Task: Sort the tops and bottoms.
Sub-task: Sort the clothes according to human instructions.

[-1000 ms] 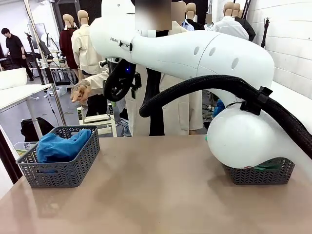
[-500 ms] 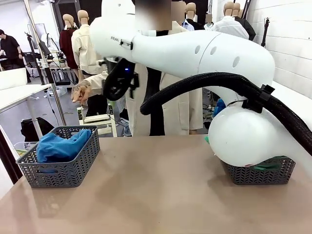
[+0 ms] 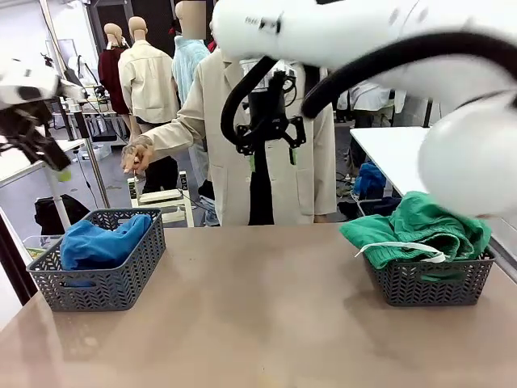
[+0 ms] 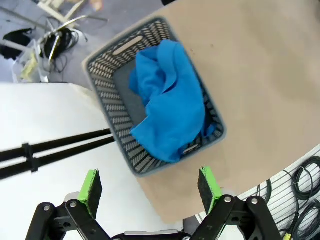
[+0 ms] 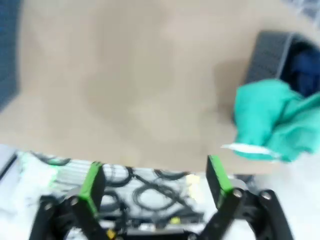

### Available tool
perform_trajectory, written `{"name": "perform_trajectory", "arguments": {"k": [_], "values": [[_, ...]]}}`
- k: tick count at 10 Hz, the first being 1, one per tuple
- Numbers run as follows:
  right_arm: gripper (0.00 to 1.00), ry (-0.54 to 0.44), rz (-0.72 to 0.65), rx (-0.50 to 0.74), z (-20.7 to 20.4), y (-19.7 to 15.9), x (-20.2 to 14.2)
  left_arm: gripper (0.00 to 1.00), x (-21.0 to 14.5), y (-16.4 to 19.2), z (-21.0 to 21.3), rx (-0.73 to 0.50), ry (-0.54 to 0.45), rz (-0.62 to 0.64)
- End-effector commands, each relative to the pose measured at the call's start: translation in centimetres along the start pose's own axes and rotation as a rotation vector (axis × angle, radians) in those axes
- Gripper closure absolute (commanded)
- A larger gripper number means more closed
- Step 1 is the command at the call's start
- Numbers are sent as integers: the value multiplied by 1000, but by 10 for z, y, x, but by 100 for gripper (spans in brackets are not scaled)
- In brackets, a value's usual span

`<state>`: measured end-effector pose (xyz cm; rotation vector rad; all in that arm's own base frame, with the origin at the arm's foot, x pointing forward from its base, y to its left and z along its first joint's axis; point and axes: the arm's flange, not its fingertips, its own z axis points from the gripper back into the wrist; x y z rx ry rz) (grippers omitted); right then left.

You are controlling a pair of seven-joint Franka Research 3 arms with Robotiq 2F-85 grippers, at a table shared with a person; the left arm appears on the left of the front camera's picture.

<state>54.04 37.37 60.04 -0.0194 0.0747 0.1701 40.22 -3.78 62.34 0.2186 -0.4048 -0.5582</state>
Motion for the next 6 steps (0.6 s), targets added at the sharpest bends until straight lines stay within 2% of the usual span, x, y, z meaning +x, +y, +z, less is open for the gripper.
{"name": "perform_trajectory", "arguments": {"k": [1, 2, 3, 4, 6], "values": [[0, -99, -120, 116, -148, -87, -219, 0, 23, -9, -10, 28, 80, -78], [0, -114, -115, 87, -153, -80, -218, 0, 25, -12, -20, 4, 106, -73], [0, -186, -81, 76, -146, -72, -206, 0, 18, -11, -25, -33, 123, -50], [0, -38, -111, 83, -5, -14, -37, 0, 27, -22, -23, 0, 66, -77], [0, -38, -111, 83, -5, -14, -37, 0, 27, -22, -23, 0, 66, -77]]}}
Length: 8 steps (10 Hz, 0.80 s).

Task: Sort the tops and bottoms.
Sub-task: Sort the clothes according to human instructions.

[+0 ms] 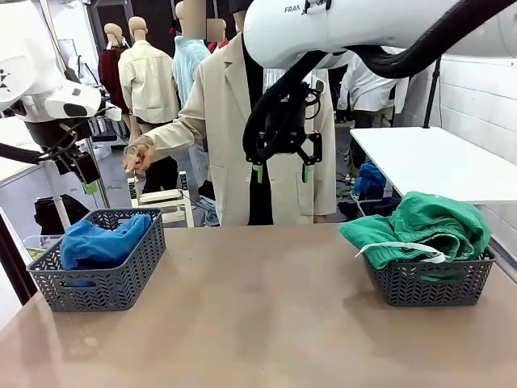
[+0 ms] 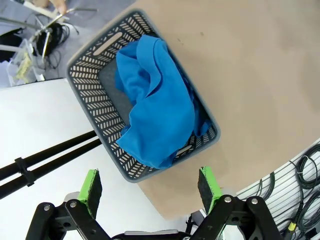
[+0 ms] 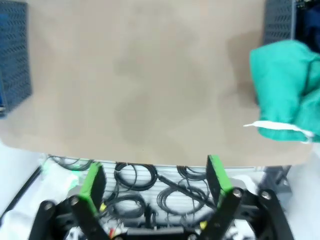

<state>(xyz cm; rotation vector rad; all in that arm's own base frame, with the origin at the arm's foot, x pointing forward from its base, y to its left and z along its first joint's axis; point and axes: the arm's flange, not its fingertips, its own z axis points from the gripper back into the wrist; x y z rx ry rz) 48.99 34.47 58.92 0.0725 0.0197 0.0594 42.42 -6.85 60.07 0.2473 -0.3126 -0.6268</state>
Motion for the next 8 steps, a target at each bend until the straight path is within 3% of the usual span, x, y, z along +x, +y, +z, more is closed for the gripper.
{"name": "perform_trajectory", "arguments": {"k": [1, 8], "values": [[0, 23, -4, -10, 9, 8, 16, 0, 0, 0, 4, 12, -17, 2], [0, 22, 7, 9, 7, 8, 15, 0, 0, -1, 3, 2, -6, -1]]}}
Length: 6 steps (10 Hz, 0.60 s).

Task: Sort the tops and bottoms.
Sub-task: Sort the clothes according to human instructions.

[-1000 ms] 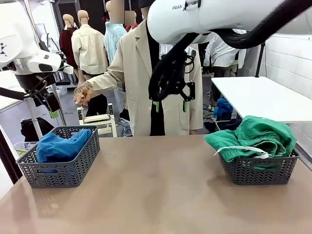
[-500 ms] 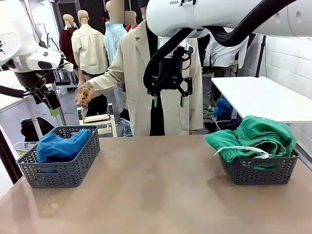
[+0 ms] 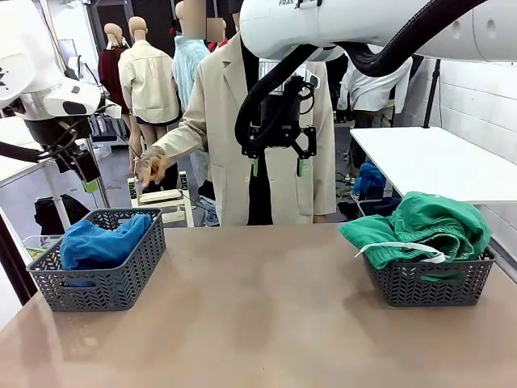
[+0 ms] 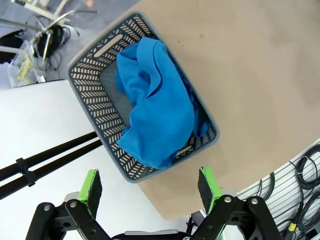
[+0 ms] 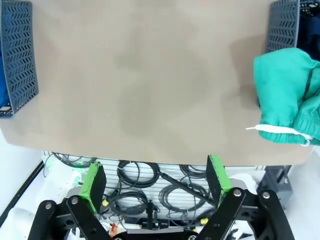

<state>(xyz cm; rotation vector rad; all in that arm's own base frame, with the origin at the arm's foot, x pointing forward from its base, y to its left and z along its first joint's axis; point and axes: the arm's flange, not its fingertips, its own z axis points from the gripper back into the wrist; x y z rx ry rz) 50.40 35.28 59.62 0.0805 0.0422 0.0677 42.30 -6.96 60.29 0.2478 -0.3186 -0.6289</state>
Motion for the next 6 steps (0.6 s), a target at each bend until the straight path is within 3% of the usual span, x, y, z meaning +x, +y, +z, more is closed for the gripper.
{"name": "perform_trajectory", "arguments": {"k": [1, 3, 4, 5, 6], "values": [[0, -61, -55, -23, -1, -31, -29, 0, 22, -9, 4, -10, -13, -46], [0, -298, -160, -101, -15, -89, -68, 0, 60, -29, 7, 12, -1, -58], [0, -365, -151, -132, -28, -120, -86, 0, 76, -32, 6, -4, 9, -50], [0, -444, -132, -77, -36, -140, -98, 0, 89, -40, -1, 0, 21, -26], [0, -448, -108, -71, -41, -143, -113, 0, 95, -54, -7, -34, 40, 19]]}}
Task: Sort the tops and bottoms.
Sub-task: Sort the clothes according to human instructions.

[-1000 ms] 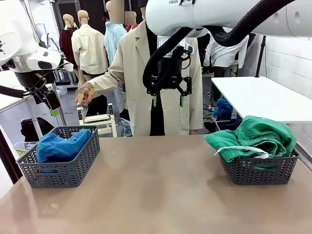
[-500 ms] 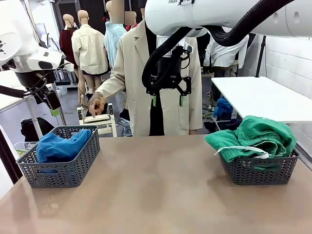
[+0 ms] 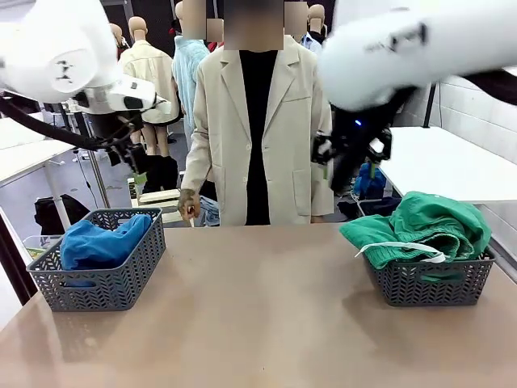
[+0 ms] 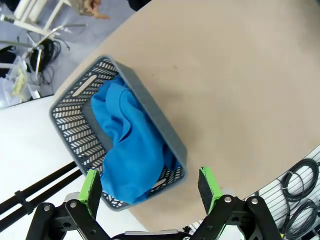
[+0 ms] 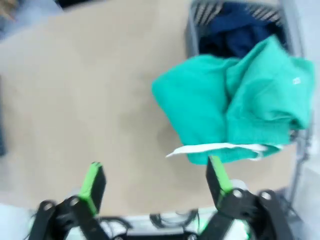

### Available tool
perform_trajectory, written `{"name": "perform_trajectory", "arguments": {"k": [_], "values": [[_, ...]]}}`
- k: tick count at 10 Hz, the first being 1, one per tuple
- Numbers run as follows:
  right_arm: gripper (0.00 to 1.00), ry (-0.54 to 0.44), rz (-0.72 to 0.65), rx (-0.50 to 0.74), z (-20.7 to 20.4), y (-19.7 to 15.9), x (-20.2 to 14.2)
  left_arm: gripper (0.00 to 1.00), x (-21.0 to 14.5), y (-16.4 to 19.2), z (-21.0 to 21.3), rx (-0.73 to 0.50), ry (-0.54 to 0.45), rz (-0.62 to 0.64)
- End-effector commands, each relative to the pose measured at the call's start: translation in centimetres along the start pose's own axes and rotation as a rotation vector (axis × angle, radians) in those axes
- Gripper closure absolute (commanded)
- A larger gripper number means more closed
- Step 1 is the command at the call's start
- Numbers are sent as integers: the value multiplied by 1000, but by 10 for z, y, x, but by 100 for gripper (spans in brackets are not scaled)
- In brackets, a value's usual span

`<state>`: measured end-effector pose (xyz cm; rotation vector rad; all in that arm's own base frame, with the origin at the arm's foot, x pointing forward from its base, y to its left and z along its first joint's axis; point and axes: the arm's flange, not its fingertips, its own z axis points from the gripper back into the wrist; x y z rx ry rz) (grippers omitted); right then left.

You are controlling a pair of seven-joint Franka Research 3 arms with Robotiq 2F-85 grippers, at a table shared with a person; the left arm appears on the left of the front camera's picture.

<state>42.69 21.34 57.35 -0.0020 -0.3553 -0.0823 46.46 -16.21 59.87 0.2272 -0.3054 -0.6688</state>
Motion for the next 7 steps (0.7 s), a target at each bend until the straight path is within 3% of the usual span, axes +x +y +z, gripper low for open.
{"name": "perform_trajectory", "arguments": {"k": [1, 2, 3, 7], "values": [[0, 59, 10, -4, 8, 24, 23, 0, 15, -7, -8, -47, 0, 91], [0, 59, 10, -4, 8, 24, 23, 0, 15, -7, -14, -73, -32, 129], [0, 59, 10, -4, 8, 24, 23, 0, 9, -6, -8, -20, 8, 34], [0, 59, 10, -4, 8, 24, 23, 0, 9, -6, -8, -20, 8, 34]]}}
